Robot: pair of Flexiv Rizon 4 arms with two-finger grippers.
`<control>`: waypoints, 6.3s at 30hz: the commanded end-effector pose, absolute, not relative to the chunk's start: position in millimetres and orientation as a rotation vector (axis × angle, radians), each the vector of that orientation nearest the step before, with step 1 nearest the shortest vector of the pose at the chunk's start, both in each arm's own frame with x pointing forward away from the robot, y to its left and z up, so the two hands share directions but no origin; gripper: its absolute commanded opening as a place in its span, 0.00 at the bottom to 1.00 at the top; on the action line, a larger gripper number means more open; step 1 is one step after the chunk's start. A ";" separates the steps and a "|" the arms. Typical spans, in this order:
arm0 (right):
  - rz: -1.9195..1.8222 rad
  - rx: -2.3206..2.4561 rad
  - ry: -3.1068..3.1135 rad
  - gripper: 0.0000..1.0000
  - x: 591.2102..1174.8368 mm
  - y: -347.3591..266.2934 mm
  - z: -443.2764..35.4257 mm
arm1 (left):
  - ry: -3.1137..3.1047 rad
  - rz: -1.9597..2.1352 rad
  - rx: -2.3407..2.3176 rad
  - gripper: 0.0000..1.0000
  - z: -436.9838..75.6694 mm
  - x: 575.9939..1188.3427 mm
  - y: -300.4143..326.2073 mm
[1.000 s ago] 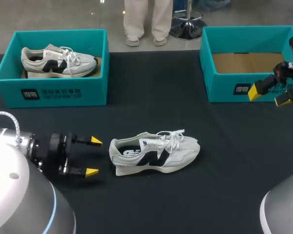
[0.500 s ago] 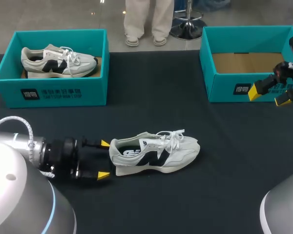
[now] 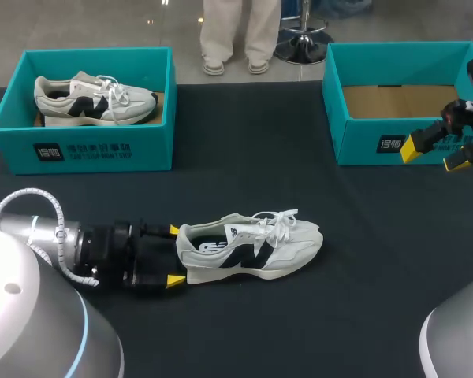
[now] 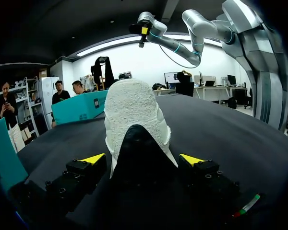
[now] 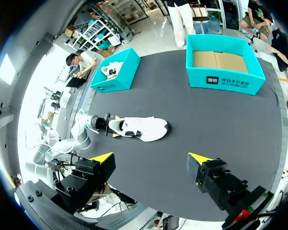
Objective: Take the shoe out of the shoebox, open the shoe tongue, remove and reinsert the insole, then place the shoe into the shoebox
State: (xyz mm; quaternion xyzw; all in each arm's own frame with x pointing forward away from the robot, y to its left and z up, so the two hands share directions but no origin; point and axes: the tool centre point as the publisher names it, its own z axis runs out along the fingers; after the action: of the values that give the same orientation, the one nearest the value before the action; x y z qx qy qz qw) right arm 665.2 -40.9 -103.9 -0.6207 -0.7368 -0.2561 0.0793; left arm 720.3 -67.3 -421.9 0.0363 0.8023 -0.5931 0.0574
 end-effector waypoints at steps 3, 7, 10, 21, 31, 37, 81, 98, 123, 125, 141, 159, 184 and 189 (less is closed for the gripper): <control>-0.758 -1.857 -2.204 1.00 668.1 -40.1 -104.1 | 2.437 -1.802 0.099 1.00 -428.2 722.4 -75.5; -0.758 -1.857 -2.204 1.00 668.1 -40.1 -104.1 | 2.443 -1.798 0.084 1.00 -431.0 724.2 -77.4; -0.758 -1.857 -2.204 1.00 668.1 -40.1 -104.1 | 2.443 -1.794 0.078 1.00 -431.9 726.4 -77.8; -0.758 -1.857 -2.204 1.00 668.1 -40.1 -104.1 | 2.450 -1.795 0.081 1.00 -432.2 736.4 -80.7; -0.758 -1.857 -2.204 1.00 668.1 -40.1 -104.1 | 2.459 -1.817 0.077 1.00 -433.7 741.3 -81.1; -0.758 -1.857 -2.204 1.00 668.1 -40.1 -104.1 | 2.472 -1.816 0.075 1.00 -435.9 741.3 -82.5; -0.758 -1.857 -2.204 1.00 668.1 -40.1 -104.1 | 2.524 -1.831 0.039 1.00 -434.1 747.0 -99.1; -0.758 -1.857 -2.204 1.00 668.1 -40.1 -104.1 | 2.542 -1.831 0.022 0.00 -435.6 741.6 -96.7; -0.758 -1.857 -2.204 1.00 668.1 -40.1 -104.1 | 2.569 -1.839 0.051 0.00 -426.5 729.8 -89.8; -0.758 -1.857 -2.204 1.00 668.1 -40.1 -104.1 | 2.569 -1.839 0.051 0.00 -426.5 729.8 -89.8; -0.191 -2.063 -2.300 1.00 683.5 79.4 -152.9 | 2.569 -1.839 0.051 0.00 -426.5 729.8 -89.8; 0.000 -1.979 -2.392 1.00 688.4 114.8 -179.5 | 2.569 -1.839 0.051 0.00 -426.5 729.8 -89.8; 0.114 -2.083 -2.280 1.00 690.4 179.5 -233.7 | 2.569 -1.839 0.051 0.00 -426.5 729.8 -89.8; 0.120 -2.132 -2.227 1.00 687.7 190.5 -246.7 | 2.569 -1.839 0.051 0.00 -426.5 729.8 -89.8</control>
State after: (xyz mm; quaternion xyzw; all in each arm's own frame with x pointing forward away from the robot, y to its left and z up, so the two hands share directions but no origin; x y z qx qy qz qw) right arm 685.2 171.9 -236.5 -0.6898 -0.7232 0.0198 0.0290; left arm 730.7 -90.0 -426.8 0.0158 0.8125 -0.5827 -0.0082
